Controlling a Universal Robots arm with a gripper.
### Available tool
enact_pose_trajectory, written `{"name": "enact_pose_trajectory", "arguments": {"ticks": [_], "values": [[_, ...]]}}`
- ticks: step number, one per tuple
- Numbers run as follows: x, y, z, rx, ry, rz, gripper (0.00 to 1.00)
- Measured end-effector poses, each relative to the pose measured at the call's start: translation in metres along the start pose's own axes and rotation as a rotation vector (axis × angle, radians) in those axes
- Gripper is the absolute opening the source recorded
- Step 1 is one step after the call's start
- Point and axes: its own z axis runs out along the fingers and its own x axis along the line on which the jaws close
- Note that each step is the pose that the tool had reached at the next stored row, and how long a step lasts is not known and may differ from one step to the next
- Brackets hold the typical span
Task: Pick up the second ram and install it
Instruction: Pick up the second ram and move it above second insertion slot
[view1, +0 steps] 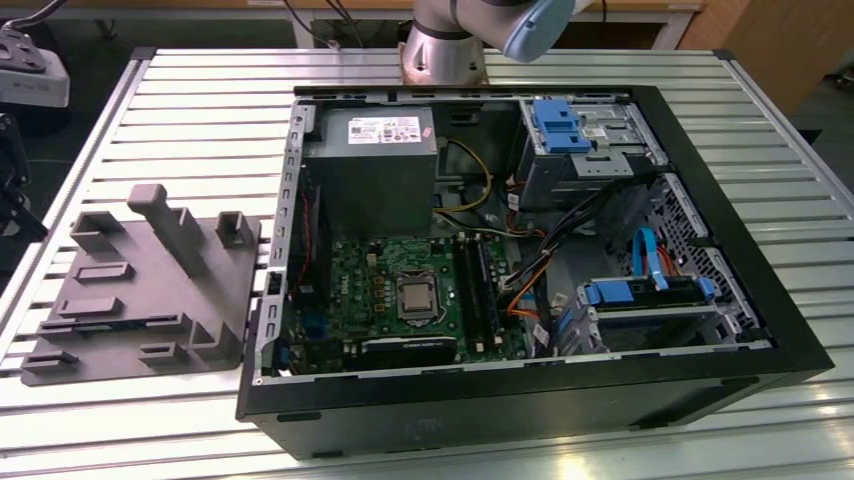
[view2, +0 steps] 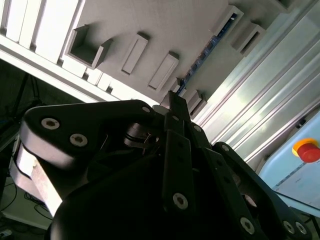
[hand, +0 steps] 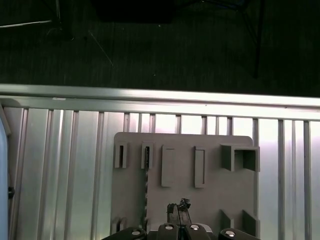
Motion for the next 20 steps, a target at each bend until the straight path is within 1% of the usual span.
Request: {"name": "enact_pose_trajectory", "arguments": {"ticks": [20], "values": [[0.0011,-0.0004,0.0098,0.0,0.0,0.0,0.11]]}}
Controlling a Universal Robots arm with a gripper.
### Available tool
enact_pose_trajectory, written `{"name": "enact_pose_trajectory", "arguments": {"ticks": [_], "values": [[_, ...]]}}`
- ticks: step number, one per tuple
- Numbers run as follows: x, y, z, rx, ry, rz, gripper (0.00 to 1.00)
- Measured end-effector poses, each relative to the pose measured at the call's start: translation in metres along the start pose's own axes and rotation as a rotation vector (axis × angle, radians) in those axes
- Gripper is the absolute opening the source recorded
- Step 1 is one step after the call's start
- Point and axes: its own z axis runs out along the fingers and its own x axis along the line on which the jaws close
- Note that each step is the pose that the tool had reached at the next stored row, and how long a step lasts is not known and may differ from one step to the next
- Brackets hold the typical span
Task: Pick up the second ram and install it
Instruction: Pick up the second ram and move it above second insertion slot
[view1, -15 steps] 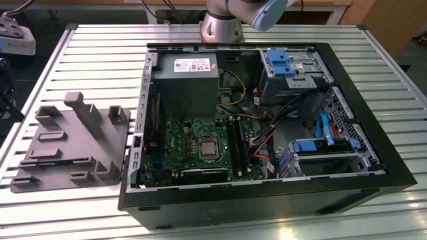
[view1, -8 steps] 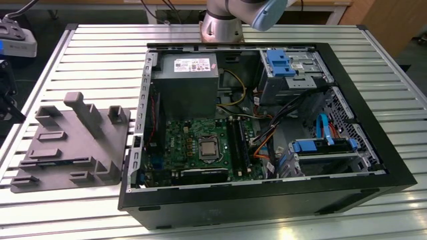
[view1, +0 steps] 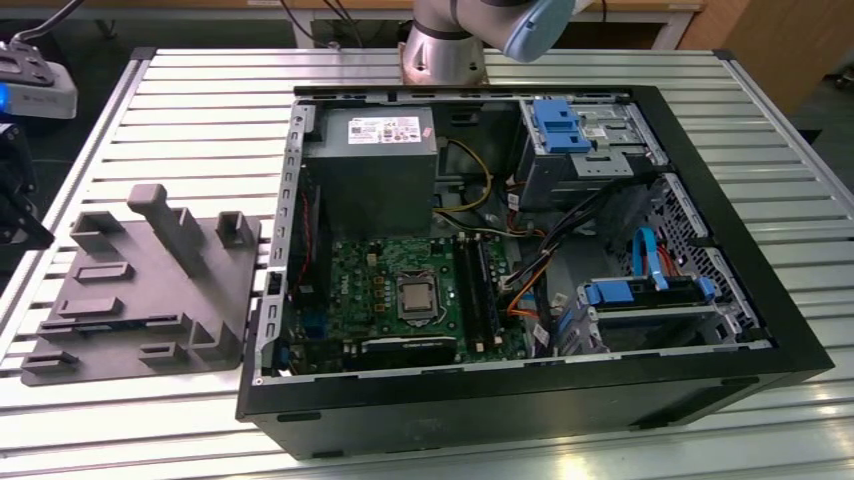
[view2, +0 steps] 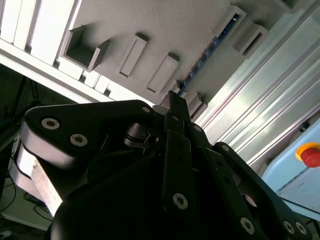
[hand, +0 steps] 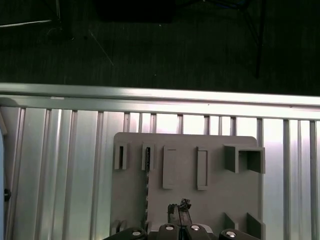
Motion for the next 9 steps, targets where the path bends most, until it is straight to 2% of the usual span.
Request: {"name": "enact_pose_trajectory", "arguments": {"ticks": [9], "values": [[0.0001,-0.0002,0.0044,0.0,0.0,0.0,0.11]]}}
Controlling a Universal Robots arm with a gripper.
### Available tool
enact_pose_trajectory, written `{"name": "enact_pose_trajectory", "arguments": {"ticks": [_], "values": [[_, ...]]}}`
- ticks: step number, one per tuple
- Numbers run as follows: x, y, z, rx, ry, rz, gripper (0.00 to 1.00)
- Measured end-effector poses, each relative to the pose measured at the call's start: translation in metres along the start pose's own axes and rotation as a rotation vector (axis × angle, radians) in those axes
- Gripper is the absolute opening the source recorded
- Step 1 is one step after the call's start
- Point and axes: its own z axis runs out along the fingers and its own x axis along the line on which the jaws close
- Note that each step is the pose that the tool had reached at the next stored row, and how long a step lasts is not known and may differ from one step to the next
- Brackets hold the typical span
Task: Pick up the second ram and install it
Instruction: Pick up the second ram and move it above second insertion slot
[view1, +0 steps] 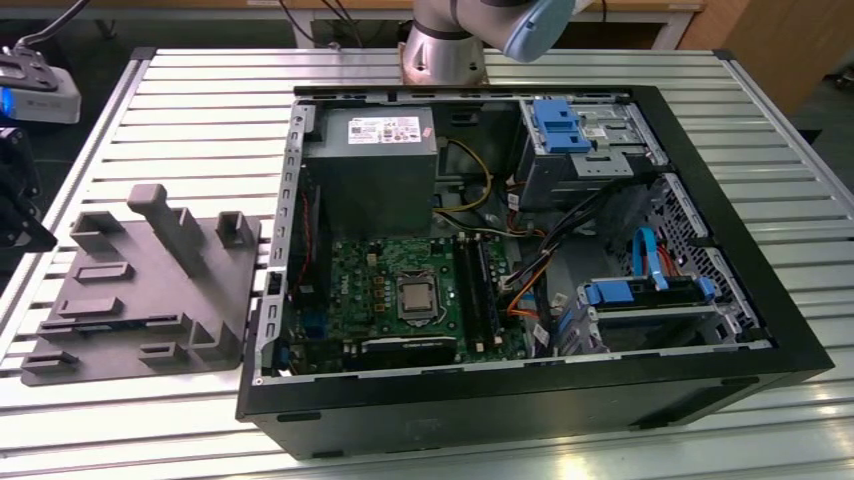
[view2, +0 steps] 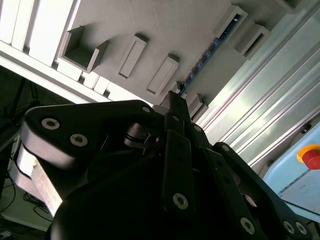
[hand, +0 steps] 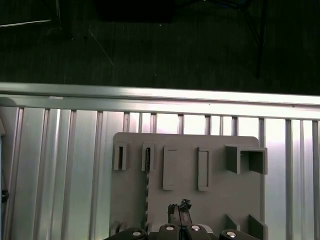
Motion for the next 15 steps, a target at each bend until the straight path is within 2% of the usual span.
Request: {"name": "enact_pose_trajectory", "arguments": {"ticks": [15], "values": [[0.0001,-0.0002,0.0034,0.0,0.0001,0.0,0.11]]}}
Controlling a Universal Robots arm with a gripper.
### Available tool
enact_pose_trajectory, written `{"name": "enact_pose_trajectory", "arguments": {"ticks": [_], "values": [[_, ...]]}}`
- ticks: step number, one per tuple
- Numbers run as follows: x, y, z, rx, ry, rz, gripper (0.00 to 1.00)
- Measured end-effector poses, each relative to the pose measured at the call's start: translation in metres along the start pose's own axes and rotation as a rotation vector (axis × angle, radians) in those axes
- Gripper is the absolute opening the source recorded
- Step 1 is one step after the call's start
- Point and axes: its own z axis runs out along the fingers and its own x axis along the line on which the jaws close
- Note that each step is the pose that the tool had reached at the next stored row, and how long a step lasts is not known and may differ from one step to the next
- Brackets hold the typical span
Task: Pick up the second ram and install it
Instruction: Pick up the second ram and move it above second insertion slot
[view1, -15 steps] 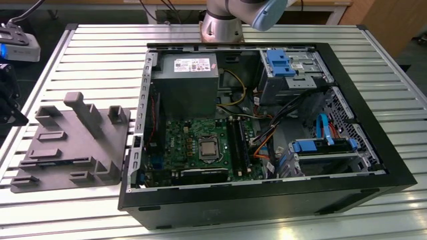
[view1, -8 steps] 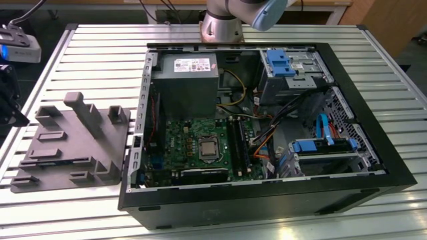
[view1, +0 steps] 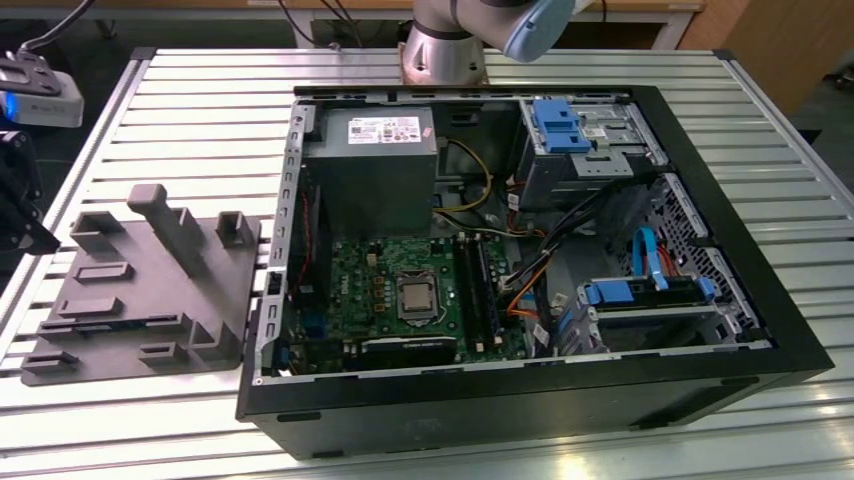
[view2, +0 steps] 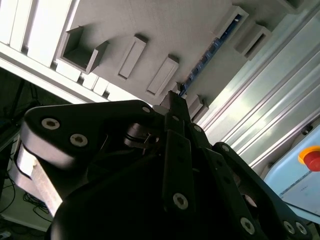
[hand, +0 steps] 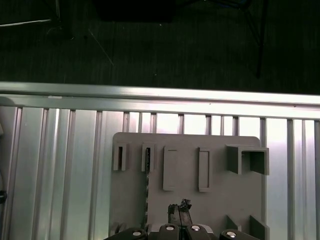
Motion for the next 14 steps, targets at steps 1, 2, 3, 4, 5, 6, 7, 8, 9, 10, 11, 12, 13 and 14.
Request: {"name": "enact_pose_trajectory", "arguments": {"ticks": [1,2,3,4,5,6,7,8,9,10,11,12,13,14], "values": [[0.0,0.0,0.0002,0.0,0.0,0.0,0.11],[0.0,0.0,0.0005,0.0,-0.0001,0.0,0.11],[0.0,0.0,0.0007,0.0,0.0,0.0,0.11],[0.0,-0.0001,0.0009,0.0,0.0,0.0,0.11],[0.0,-0.0001,0.0011,0.0,0.0,0.0,0.11],[0.0,-0.0001,0.0014,0.0,0.0,0.0,0.11],[0.0,-0.0001,0.0016,0.0,0.0,0.0,0.11],[0.0001,-0.0001,0.0018,0.0,0.0,0.0,0.11],[0.0001,-0.0001,0.002,0.0,0.0,0.0,0.11],[0.0001,-0.0001,0.0022,0.0,0.0,0.0,0.11],[0.0001,-0.0001,0.0024,0.0,0.0,0.0,0.11],[0.0001,-0.0001,0.0026,0.0,0.0,0.0,0.11],[0.0001,-0.0001,0.0029,0.0,0.0,0.0,0.11],[0.0001,-0.0001,0.0031,0.0,0.0,0.0,0.11]]}}
